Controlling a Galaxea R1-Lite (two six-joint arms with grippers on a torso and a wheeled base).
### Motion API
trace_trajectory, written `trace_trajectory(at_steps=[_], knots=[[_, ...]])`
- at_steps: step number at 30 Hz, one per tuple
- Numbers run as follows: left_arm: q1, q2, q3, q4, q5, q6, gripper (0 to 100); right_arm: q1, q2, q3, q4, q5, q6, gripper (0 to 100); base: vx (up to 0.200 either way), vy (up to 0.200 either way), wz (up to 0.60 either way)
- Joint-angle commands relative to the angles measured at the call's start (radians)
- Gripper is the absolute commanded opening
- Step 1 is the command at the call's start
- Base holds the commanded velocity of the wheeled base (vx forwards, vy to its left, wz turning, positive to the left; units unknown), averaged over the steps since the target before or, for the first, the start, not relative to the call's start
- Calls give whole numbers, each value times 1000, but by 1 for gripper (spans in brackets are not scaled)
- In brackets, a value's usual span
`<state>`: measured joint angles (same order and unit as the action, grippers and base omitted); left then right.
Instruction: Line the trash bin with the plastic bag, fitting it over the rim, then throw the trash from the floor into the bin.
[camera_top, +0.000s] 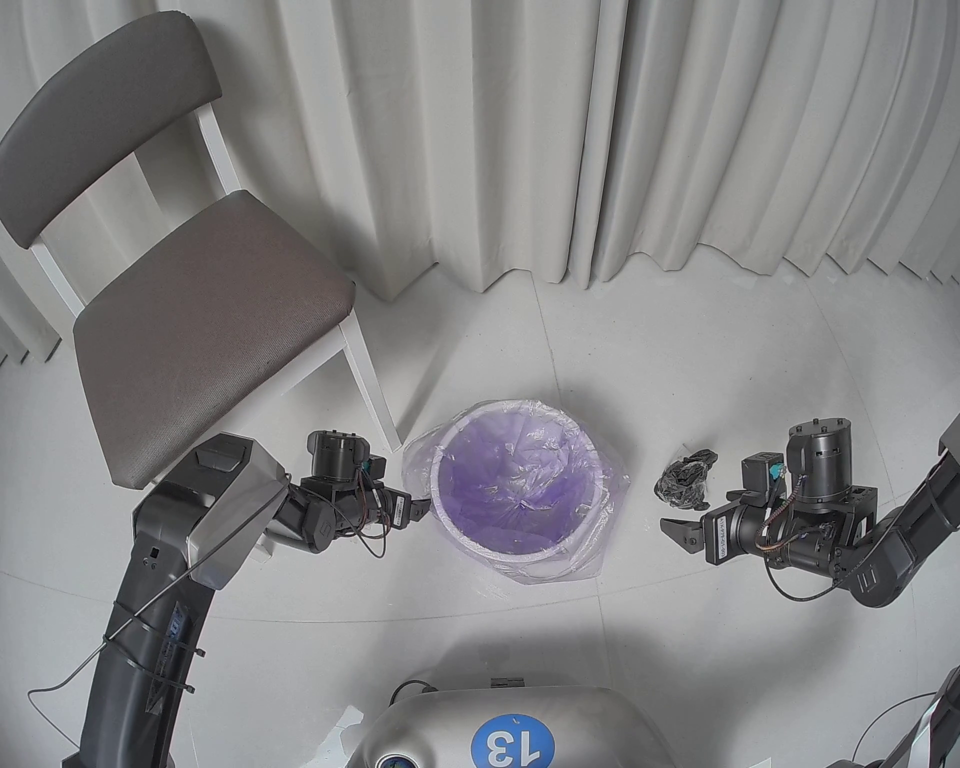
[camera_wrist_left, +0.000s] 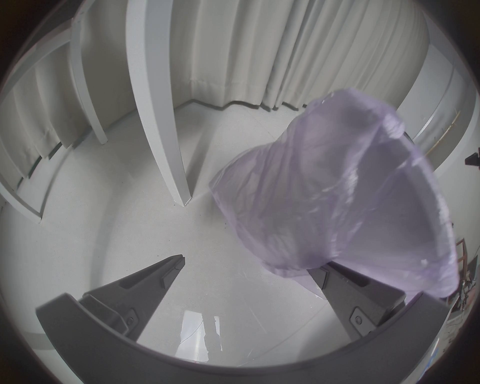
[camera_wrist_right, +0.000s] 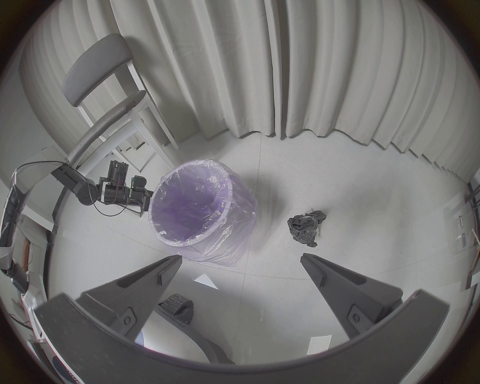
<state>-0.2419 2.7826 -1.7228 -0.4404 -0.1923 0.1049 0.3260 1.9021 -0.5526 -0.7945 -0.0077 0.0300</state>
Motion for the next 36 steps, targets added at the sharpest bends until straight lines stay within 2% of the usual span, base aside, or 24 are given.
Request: trace_trajectory(at_steps=[1,7,12,18,24,28,36], knots=[[-2,58,-69,62,-24,19,100,-2,51,-32,-3,3,-2,100,0,0,0],[6,28,-35,52,-27,4,100,-13,57,-52,-3,3,2,100,0,0,0],[36,-135,177,-92,-70,-27,100,-41,38,-47,-6,2,7,100,0,0,0],[35,-333,474,-322,-85,-123,100,-77,18,-21,-19,3,18,100,0,0,0],[38,-468,678,-406,-82,-119,100,-77,32,-21,-25,3,50,100,0,0,0],[39,-515,796,-483,-76,-119,100,-77,135,-79,-35,0,51,100,0,0,0],[55,-575,1031,-819,-65,-125,100,-77,399,-329,-40,3,134,100,0,0,0]])
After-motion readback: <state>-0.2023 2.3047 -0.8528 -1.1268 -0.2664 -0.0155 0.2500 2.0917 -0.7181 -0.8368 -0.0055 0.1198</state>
